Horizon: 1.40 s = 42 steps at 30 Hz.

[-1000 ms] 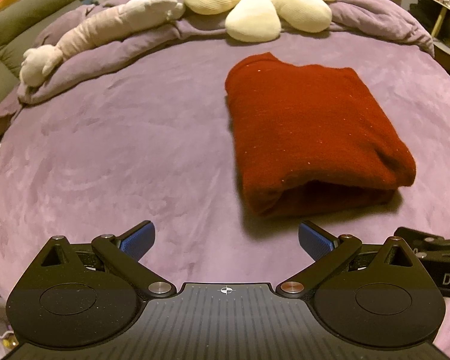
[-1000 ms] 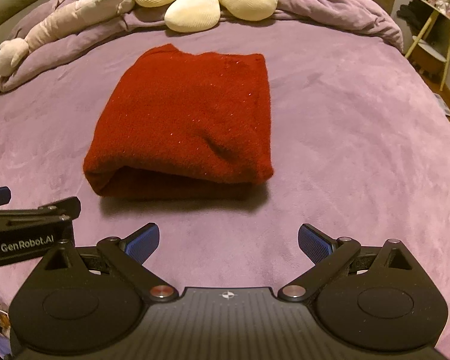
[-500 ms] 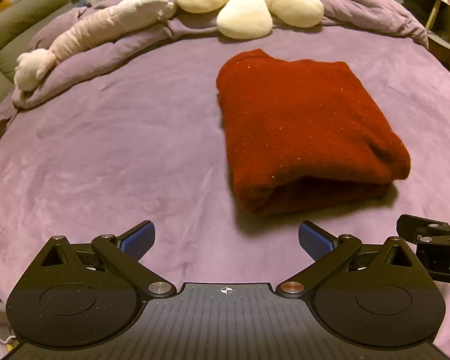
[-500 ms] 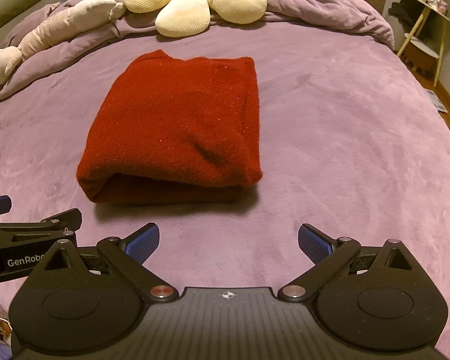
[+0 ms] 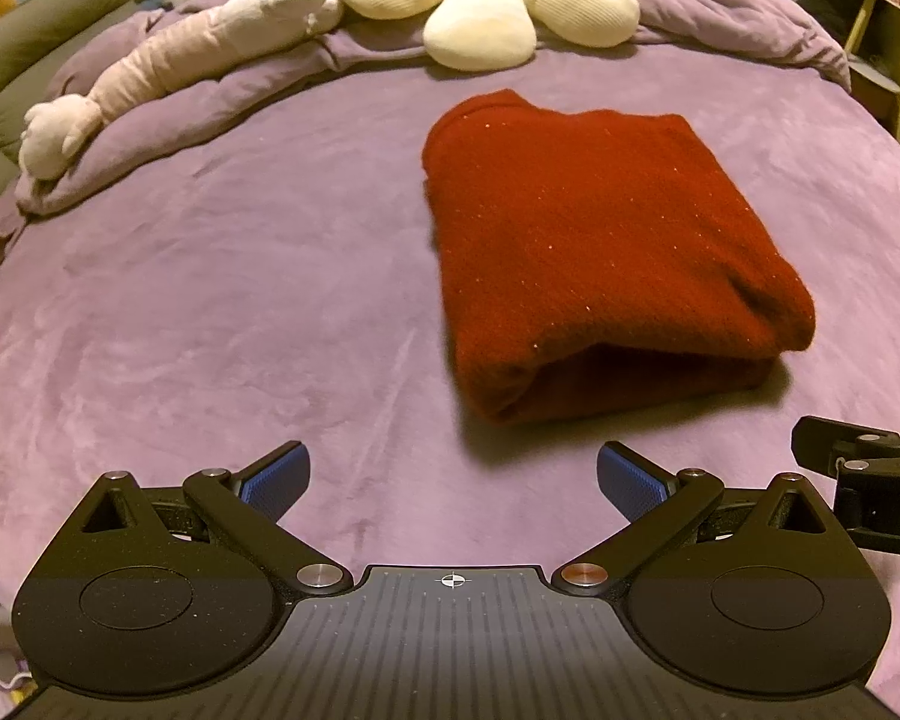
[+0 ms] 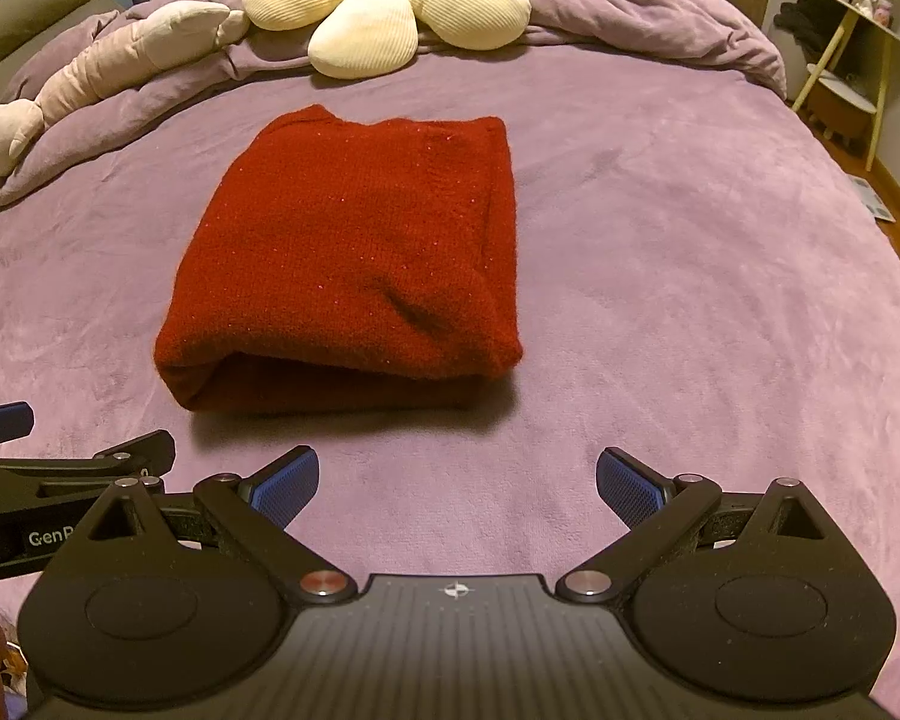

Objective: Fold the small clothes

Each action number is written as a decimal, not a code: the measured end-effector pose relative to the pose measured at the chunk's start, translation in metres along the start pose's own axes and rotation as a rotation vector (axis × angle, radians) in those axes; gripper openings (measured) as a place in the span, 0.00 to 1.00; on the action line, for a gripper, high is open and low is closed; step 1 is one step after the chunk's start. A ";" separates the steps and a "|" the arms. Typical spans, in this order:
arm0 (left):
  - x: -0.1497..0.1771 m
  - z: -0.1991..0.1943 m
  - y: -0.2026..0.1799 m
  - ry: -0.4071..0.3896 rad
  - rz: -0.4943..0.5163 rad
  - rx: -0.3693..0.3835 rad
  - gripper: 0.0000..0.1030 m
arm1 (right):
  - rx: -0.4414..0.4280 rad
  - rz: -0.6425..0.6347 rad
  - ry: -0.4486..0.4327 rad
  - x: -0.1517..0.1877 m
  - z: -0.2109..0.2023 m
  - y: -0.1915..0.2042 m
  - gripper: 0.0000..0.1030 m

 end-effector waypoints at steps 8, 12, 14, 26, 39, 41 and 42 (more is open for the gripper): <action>0.001 0.000 -0.001 0.005 -0.002 0.003 1.00 | -0.001 0.000 -0.002 0.001 0.000 0.000 0.96; 0.001 0.000 -0.001 0.005 -0.002 0.004 1.00 | -0.003 0.002 -0.001 0.000 0.000 -0.001 0.96; 0.001 0.001 -0.001 0.005 -0.001 0.004 1.00 | -0.003 0.003 -0.002 0.000 0.000 -0.001 0.96; 0.003 0.002 -0.003 0.004 0.009 0.000 1.00 | -0.005 0.009 -0.004 0.001 -0.001 -0.001 0.96; 0.002 0.004 -0.003 0.007 0.016 0.001 1.00 | -0.006 0.009 -0.011 0.001 -0.001 -0.001 0.96; 0.002 0.004 -0.003 0.008 0.016 0.001 1.00 | -0.002 0.007 -0.014 0.001 -0.002 -0.001 0.96; 0.002 0.004 -0.003 0.007 0.016 0.002 1.00 | 0.001 0.006 -0.014 0.001 -0.002 -0.001 0.96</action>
Point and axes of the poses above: each gripper's, at about its wrist camera, not at the fingertips, and z roughly the way its jaws point, y to its left, x to its underside, the point moved 1 cm from there along z, roughly the way its jaws point, and after that the axes turned 11 degrees about -z, right-handed, at the moved point
